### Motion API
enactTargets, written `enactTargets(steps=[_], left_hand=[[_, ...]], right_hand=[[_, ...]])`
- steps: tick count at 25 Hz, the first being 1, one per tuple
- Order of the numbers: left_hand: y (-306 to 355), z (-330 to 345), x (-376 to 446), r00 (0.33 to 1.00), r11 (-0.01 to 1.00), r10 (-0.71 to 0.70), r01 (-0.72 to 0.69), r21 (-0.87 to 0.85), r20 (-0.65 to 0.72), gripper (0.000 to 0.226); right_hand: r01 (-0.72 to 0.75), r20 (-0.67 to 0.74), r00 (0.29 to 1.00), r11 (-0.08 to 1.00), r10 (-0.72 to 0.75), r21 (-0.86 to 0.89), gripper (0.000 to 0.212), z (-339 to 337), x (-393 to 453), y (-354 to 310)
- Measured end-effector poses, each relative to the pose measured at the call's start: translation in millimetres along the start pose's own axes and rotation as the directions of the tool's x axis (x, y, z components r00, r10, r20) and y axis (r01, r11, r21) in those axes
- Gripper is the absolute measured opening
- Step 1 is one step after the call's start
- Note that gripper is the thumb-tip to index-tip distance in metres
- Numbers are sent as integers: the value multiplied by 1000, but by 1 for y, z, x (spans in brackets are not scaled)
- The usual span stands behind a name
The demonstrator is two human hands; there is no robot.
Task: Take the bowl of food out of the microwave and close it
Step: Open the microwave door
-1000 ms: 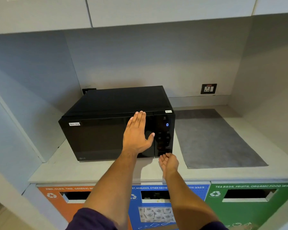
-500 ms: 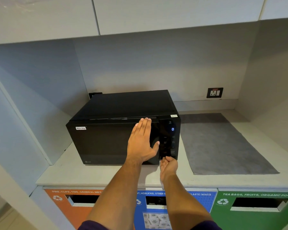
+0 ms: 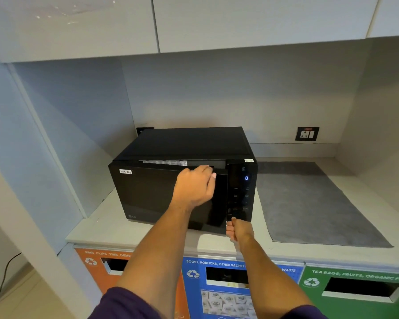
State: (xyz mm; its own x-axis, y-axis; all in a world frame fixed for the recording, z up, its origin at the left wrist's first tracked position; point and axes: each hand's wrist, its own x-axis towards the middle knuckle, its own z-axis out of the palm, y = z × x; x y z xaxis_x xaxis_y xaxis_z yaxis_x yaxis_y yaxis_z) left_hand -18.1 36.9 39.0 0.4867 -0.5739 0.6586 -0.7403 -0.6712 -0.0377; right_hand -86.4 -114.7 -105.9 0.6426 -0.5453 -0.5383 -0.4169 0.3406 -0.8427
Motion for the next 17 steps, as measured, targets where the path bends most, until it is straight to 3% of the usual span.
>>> enactTargets(steps=[1, 3, 6, 10, 12, 17], left_hand=[[-7, -10, 3, 1000, 997, 16, -16, 75, -3, 45], [-26, -31, 9, 992, 972, -20, -10, 237, 125, 51], [-49, -59, 16, 913, 882, -284, 129, 453, 292, 53], [-58, -78, 11, 658, 730, -663, 461, 506, 357, 44], [-62, -80, 7, 576, 717, -696, 532, 450, 429, 44], [-70, -94, 1, 561, 720, -691, 478, 502, 456, 38]], right_hand=[[-19, 31, 999, 1000, 19, -9, 37, -2, -2, 0], [-67, 155, 985, 997, 74, -49, 49, -4, -6, 0], [-39, 286, 953, 976, 100, -213, 58, -3, -12, 0], [143, 337, 941, 859, 36, -491, 27, 15, -24, 5], [197, 394, 918, 804, 50, -561, 16, 30, -30, 13], [196, 481, 871, 826, 101, -528, 29, 68, -51, 41]])
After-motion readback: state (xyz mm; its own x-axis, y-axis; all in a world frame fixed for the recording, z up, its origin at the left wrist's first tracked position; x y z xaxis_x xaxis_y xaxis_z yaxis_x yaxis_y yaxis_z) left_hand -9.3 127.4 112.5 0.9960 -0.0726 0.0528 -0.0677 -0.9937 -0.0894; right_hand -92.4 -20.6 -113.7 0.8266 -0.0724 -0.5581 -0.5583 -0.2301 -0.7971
